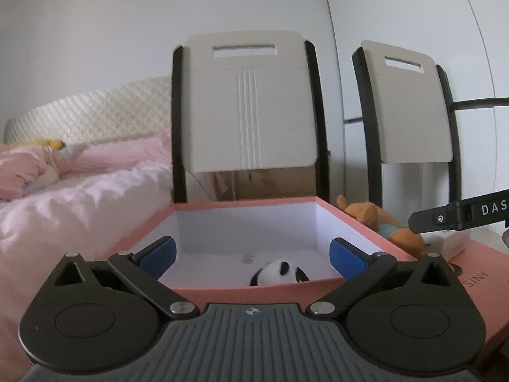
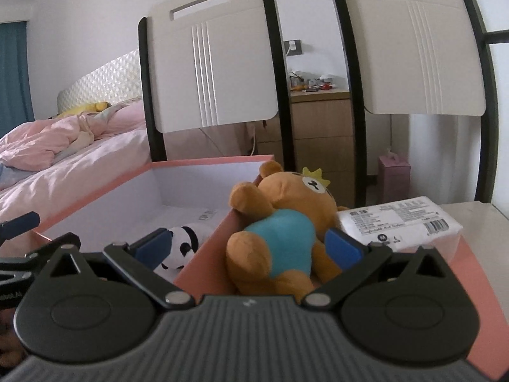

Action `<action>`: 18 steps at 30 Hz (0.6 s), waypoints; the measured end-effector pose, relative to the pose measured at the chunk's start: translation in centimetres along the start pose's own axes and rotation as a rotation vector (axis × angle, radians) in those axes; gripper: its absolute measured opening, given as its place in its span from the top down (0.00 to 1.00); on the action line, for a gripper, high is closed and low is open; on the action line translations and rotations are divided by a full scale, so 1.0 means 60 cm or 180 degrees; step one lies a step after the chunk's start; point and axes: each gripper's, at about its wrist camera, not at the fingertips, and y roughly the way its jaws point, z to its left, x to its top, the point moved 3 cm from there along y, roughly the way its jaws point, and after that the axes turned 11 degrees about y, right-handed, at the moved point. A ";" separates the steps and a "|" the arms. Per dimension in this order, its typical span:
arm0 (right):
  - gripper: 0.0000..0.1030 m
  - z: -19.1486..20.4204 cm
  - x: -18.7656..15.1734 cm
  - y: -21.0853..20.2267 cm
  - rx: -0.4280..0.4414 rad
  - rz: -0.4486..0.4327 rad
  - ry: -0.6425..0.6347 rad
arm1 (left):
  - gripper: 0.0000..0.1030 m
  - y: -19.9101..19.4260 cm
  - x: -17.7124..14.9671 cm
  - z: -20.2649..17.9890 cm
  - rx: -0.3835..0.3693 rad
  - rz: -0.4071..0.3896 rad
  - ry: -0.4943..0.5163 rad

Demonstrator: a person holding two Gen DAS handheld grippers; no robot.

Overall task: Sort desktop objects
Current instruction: 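Move the right gripper toward the brown teddy bear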

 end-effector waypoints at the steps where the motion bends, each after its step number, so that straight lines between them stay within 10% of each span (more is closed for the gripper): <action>1: 0.00 0.000 0.001 0.000 -0.0014 -0.0001 -0.0020 | 0.00 0.003 0.000 0.003 -0.0028 0.0025 -0.0026; 8: 0.00 0.002 0.005 -0.003 0.0007 -0.0039 -0.0038 | 0.00 0.022 0.000 0.020 -0.0193 0.0171 -0.0168; 18: 0.00 0.010 0.008 -0.002 -0.0196 -0.0193 -0.0125 | 0.00 -0.003 0.009 0.018 -0.0016 -0.0474 -0.0002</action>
